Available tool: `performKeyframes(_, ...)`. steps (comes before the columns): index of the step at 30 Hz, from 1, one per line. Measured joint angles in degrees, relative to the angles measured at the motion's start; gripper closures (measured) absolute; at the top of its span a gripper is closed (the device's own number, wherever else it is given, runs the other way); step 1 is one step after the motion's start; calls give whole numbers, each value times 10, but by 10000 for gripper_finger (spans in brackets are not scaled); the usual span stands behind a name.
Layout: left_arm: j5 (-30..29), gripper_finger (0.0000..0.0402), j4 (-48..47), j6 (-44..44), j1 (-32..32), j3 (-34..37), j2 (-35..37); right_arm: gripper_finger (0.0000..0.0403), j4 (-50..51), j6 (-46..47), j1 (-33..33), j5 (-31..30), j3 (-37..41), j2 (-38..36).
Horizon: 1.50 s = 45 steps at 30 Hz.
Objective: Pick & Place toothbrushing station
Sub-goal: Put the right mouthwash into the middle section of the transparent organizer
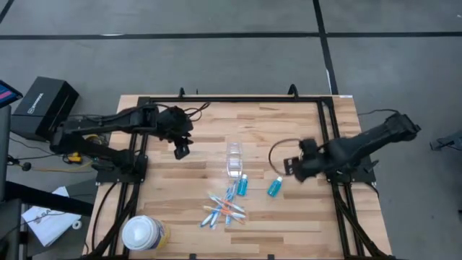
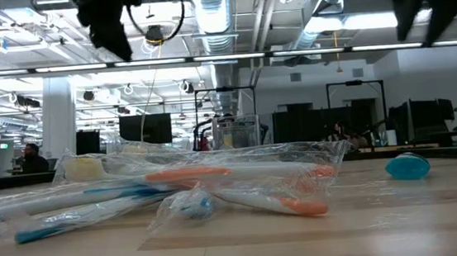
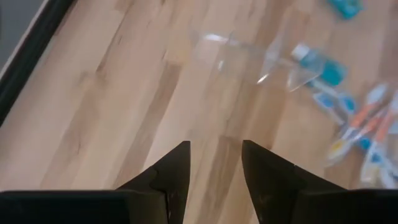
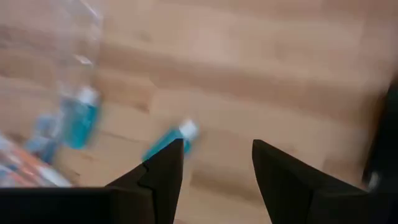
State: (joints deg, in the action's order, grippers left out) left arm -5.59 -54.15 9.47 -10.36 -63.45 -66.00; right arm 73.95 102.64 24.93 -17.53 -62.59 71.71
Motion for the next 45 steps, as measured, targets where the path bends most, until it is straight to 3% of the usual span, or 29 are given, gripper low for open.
performKeyframes(4, 0, 263, 30, -4, -19, 38, 24, 221, -64, 100, 48, 68, 12, 57)
performKeyframes(7, 0, 263, 58, -5, -34, 59, 42, 221, -138, 192, 63, 65, 10, 88)
performKeyframes(11, 0, 263, 71, -35, -55, 76, 65, 221, -159, 218, 32, 67, -11, 150)
performKeyframes(18, 23, 263, 73, -63, -90, 80, 95, 221, -159, 206, -35, -43, -106, 264)
performKeyframes(21, 35, 263, 74, -81, -105, 80, 106, 221, -154, 201, -47, -62, -144, 295)
performKeyframes(29, 64, 263, 84, -108, -134, 80, 116, 221, -35, 228, -51, -34, -219, 356)
performKeyframes(36, 96, 263, 89, -108, -150, 80, 115, 221, -27, 237, -48, -42, -243, 384)
performKeyframes(45, 117, 263, 92, -121, -151, 80, 115, 221, -33, 218, -29, -189, -244, 382)
